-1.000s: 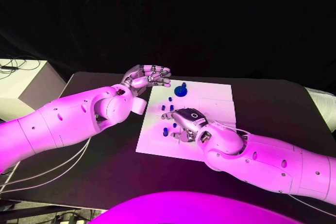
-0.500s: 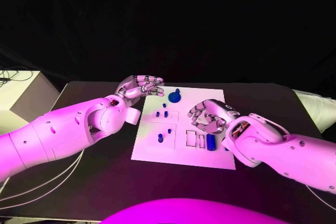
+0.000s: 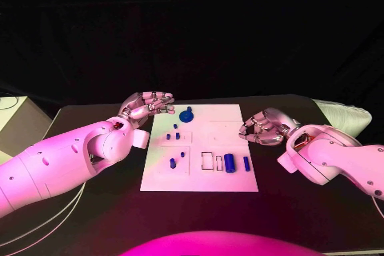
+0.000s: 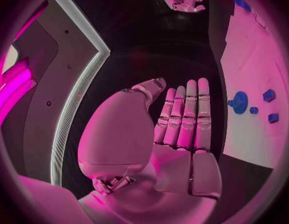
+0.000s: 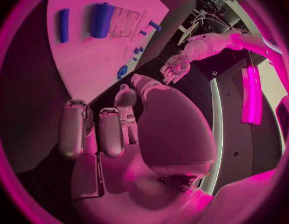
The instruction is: Assemble the parts on the task board
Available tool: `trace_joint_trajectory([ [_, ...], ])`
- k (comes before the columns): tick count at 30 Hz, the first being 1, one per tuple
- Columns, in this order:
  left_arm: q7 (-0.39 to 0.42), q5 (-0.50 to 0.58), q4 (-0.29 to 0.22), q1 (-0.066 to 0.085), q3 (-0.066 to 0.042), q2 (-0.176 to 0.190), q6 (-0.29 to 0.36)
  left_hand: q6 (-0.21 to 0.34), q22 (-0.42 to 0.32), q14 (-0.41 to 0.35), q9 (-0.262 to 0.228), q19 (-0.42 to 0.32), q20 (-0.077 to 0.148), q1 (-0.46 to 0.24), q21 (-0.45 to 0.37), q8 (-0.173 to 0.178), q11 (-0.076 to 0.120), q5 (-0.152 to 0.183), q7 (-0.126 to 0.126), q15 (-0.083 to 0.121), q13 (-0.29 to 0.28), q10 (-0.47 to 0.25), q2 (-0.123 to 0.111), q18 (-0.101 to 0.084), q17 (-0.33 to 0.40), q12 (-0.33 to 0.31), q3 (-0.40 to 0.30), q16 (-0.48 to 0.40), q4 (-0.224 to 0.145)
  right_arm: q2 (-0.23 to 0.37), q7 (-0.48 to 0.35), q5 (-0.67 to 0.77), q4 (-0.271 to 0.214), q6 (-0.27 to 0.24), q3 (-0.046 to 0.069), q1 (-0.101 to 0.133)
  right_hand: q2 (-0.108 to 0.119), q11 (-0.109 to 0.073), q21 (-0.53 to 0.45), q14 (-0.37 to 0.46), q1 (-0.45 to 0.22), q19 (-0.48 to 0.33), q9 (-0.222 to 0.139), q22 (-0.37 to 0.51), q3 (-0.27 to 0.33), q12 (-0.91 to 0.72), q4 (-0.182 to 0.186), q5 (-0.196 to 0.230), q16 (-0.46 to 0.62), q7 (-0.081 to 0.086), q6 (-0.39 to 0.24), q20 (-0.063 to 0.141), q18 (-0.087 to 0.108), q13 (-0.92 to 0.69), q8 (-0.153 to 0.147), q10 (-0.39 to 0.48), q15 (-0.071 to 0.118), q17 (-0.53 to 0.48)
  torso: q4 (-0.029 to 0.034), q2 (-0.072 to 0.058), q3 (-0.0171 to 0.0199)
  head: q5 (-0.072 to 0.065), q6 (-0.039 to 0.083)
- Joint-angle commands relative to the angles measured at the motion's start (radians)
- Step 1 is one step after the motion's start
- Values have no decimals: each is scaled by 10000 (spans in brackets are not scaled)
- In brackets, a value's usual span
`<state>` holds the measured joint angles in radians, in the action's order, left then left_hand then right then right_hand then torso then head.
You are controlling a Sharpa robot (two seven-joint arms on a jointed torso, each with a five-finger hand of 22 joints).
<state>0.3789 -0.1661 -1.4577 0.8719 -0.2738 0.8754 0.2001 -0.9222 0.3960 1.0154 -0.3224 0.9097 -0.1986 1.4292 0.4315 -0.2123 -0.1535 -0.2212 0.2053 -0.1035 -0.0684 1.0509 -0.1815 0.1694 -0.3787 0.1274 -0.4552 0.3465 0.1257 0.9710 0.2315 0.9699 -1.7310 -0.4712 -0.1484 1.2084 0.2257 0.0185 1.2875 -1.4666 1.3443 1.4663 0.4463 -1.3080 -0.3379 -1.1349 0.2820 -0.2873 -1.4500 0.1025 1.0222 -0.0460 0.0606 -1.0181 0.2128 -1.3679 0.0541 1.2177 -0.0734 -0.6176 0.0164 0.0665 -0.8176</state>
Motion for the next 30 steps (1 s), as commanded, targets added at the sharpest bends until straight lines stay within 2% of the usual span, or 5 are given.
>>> trace_joint_trajectory([
  [1, 198, 40, -21, -5, -8, -20, -83, -55, 11, 68, 12, 73, -21, 85, 11, 13, -2, -6, -33, 1, -7, 47, 26, 116, -17, 38, 76, 17, -2, 176, 1013, -508, -104, 1023, -31, 4, -85, -2, 160, -620, -300, 547, 166, -1726, 272, -2222, 32, -58, -446, -1, 22, -13, -126, -2770, 13, -793, -10, 1143, -32, 19, 0, -91, -56],
  [5, 182, 0, -34, -6, -7, -16, -102, -55, 11, 68, 12, 73, -21, 85, 11, 13, -2, -6, -33, 1, -7, 47, 26, 116, -17, 38, 76, 17, -2, 237, 1270, -285, -127, 1510, -97, -8, -311, -13, 406, -882, -1127, 600, 504, -1847, 707, -3684, 58, -53, -975, -58, 129, -22, -167, -4658, 157, -1544, -4, 2701, -22, 24, -15, -173, -88],
  [9, 162, -70, -74, -7, -7, -7, -143, -58, 13, 73, 14, 80, -19, 75, 13, 14, -4, -5, -34, 0, -3, 36, 25, 113, -25, 34, 83, 14, 7, 106, 1388, 21, -57, 1812, -179, -118, -324, -34, 880, -1025, -1385, 689, 770, -2026, 1042, -4284, 63, 140, -1187, -86, 152, -19, -251, -5431, 267, -1970, -11, 3450, -17, 22, -29, -220, -112],
  [19, 118, -150, -171, -7, -6, 27, -192, -60, 14, 72, 17, 83, -18, 67, 12, 16, -5, -4, -38, -2, 1, 25, 21, 109, -31, 29, 90, 7, 13, -665, 1583, 1057, 364, 1618, -278, -532, -435, 0, 1483, -1042, -1458, 799, 998, -2237, 1410, -4359, 62, 188, -1208, -61, 2, -40, -358, -5527, 271, -2029, -43, 3531, 2, 5, -21, -253, -151],
  [30, 78, -175, -224, -7, -6, 72, -214, -61, 13, 68, 19, 83, -18, 62, 9, 18, -6, -4, -40, -4, 4, 15, 18, 106, -36, 25, 95, 0, 18, -1029, 1755, 1970, 758, 1449, -300, -630, -520, -13, 1782, -1042, -1422, 853, 1131, -2334, 1508, -4359, 79, 185, -1208, -89, 102, -49, -411, -5527, 359, -2029, -43, 3531, -18, -1, -26, -268, -228],
])
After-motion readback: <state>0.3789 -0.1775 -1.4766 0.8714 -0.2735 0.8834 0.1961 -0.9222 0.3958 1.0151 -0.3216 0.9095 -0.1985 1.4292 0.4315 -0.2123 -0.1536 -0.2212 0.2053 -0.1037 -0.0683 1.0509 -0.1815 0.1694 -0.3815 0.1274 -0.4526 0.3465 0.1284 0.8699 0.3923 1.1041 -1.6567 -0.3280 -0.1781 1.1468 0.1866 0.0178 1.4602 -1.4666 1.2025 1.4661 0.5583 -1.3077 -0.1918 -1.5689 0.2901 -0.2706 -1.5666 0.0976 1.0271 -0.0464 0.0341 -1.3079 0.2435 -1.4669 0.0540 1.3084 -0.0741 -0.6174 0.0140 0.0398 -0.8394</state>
